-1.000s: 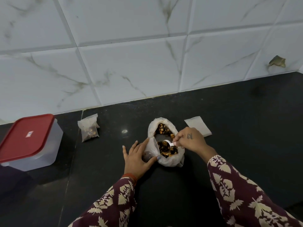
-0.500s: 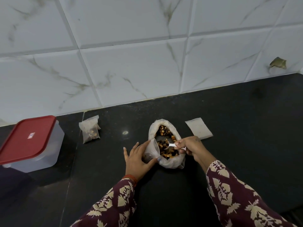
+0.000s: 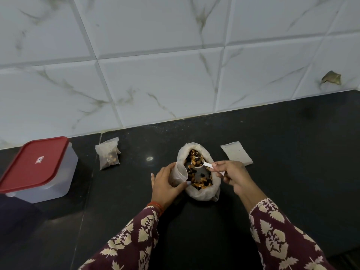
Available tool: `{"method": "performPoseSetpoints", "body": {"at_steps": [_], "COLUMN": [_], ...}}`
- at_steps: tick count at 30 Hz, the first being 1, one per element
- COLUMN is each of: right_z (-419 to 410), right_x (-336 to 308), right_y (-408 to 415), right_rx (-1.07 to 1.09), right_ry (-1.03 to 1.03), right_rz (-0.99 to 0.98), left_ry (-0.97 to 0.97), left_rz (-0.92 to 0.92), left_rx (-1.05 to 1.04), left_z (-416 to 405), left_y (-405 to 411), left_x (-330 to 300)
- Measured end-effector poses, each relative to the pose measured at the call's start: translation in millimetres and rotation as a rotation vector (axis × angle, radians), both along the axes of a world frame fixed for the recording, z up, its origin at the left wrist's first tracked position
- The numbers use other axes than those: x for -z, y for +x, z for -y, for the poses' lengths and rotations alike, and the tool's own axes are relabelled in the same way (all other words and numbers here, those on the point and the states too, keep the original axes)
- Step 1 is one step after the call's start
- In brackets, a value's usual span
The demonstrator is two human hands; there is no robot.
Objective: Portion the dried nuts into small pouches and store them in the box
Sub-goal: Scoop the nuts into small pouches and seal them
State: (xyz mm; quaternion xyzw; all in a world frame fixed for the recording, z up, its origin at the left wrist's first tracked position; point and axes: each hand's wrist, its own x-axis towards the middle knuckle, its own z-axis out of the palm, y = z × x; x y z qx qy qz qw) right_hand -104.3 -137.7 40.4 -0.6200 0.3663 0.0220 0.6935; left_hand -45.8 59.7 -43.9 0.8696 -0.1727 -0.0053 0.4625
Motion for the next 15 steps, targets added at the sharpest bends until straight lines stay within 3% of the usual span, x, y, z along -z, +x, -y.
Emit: {"method": "performPoseSetpoints", "body": {"at_steps": [4, 7, 11, 15], "right_z": [-15, -28, -40, -43], "right_x": [-8, -4, 13, 30], "right_y": [-3, -3, -3, -6], "right_rx": [-0.073, -0.136, -0.326, -0.322], "right_ry": [-0.053, -0.236, -0.828, -1.347], "right_rz": [0.053, 0.137, 0.279, 0.671], "left_ry": [-0.033, -0.060, -0.093, -0.108], "left_rz": [-0.026, -0.038, -0.050, -0.069], "left_rx": [0.000, 0.004, -0.014, -0.020], "left_z": [1, 1, 1, 2], "left_y": [-1, -1, 0, 0], "left_x": [-5, -3, 1, 1]}}
